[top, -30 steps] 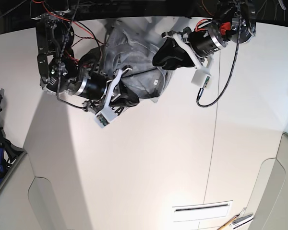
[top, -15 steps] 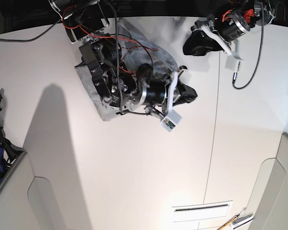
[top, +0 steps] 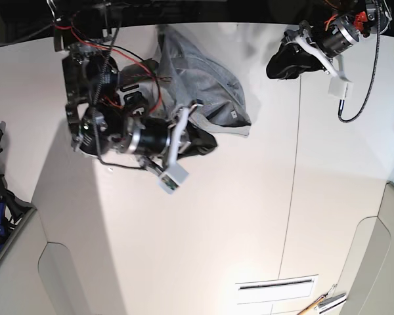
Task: Fold the T-shirt properly
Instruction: 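Grasp the folded bundle with both grippers and lift it off the table, then release the left gripper and lay the bundle down with the right gripper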
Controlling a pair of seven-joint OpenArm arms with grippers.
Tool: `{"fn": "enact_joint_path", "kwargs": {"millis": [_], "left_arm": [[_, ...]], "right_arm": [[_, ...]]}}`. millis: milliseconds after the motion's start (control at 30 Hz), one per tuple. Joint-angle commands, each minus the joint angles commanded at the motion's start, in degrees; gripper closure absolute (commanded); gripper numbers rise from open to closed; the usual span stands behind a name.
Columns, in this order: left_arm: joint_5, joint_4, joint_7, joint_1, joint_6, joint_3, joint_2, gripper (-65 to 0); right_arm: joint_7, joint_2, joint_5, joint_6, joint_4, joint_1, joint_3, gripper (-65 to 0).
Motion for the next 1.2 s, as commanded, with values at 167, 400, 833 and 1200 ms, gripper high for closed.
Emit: {"fn": "enact_joint_path", "kwargs": {"millis": [167,400,833,1200], "left_arm": [[0.0,0.0,-1.0,-0.3,0.0,0.0,0.0,-23.4],[0.0,0.0,-1.7,-1.1,0.0,0.0,0.0,-23.4],[-0.7,0.0,-1.6,-1.1,0.0,-1.4,0.0,-23.4],[-3.4,0.0,-0.8,-1.1,0.0,-3.3,0.0,-23.4]], "right_arm": [[0.3,3.7,4.0,1.31,1.9,-7.5,3.8,0.0],[2.8,3.5,1.7,1.27,1.6,-14.4,-3.7,0.0],[7.0,1.4,-5.7,0.79,7.6,-15.6,-12.4,0.0],[6.5,1.6,-15.6,0.35,-0.9,-8.7,-9.4,0.0]]}}
